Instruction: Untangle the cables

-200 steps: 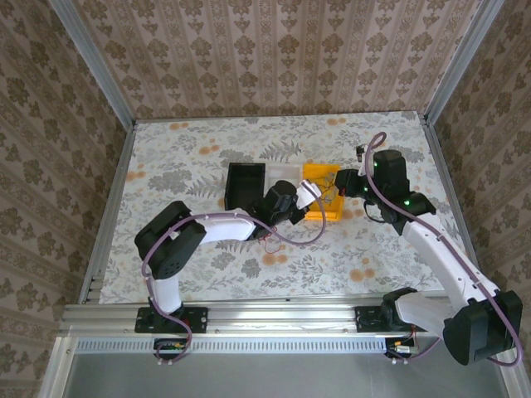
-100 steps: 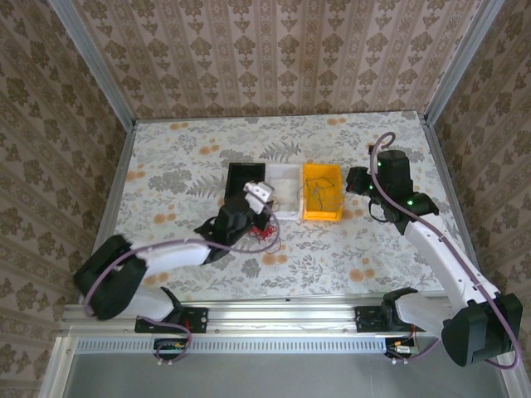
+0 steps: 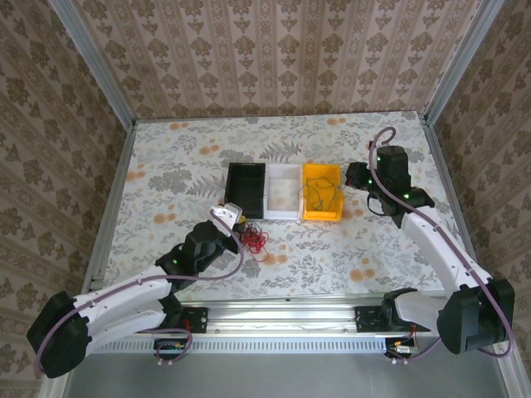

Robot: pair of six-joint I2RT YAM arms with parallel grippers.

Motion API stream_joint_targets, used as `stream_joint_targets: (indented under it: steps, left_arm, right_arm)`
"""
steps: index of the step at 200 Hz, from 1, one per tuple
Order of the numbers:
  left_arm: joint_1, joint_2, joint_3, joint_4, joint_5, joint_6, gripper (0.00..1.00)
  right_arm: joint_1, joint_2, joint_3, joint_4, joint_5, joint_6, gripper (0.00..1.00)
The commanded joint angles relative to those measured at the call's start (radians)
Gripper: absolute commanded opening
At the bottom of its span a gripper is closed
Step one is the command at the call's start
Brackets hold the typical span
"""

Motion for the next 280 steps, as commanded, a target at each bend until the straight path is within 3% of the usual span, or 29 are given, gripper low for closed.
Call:
stream_joint_targets:
  steps: [1,28,58,65,79,87,98,109,184,280]
  left_arm:
    - [-0.001,0.012,-0.017,-0.019,0.015,-0.047,0.00]
    - [-0.005,0.077,-0.011,0.011,-0.002,-0.040,0.00]
    - [-0.011,0.151,0.006,0.046,-0.003,-0.041,0.00]
    - [-0.013,0.162,0.009,0.054,-0.002,-0.042,0.00]
    - [-0.014,0.179,0.013,0.069,-0.006,-0.046,0.00]
    - [-0.016,0.187,0.016,0.075,-0.007,-0.046,0.00]
    - [-0.017,0.196,0.019,0.082,-0.006,-0.046,0.00]
    - [-0.019,0.204,0.022,0.087,-0.003,-0.040,0.00]
    - [-0.023,0.243,0.035,0.096,0.008,-0.034,0.00]
    - [-0.022,0.236,0.041,0.065,0.003,-0.020,0.00]
  right_arm:
    - [0.028,0.063,0.058,0.044,-0.081,-0.018,0.00]
    - [0.055,0.152,0.104,0.048,-0.094,-0.041,0.00]
    - [0.055,0.249,0.129,0.051,-0.025,-0.041,0.01]
    - [0.056,0.267,0.136,0.051,-0.025,-0.050,0.05]
    - [0.060,0.309,0.175,0.009,-0.028,-0.056,0.35]
    - [0.065,0.324,0.190,-0.007,-0.035,-0.060,0.46]
    - [0.080,0.333,0.200,-0.024,-0.035,-0.071,0.54]
    - [0.093,0.339,0.204,-0.034,-0.035,-0.081,0.56]
    - [0.108,0.486,0.246,-0.037,-0.194,0.035,0.45]
    - [0.107,0.628,0.323,-0.057,-0.226,0.092,0.23]
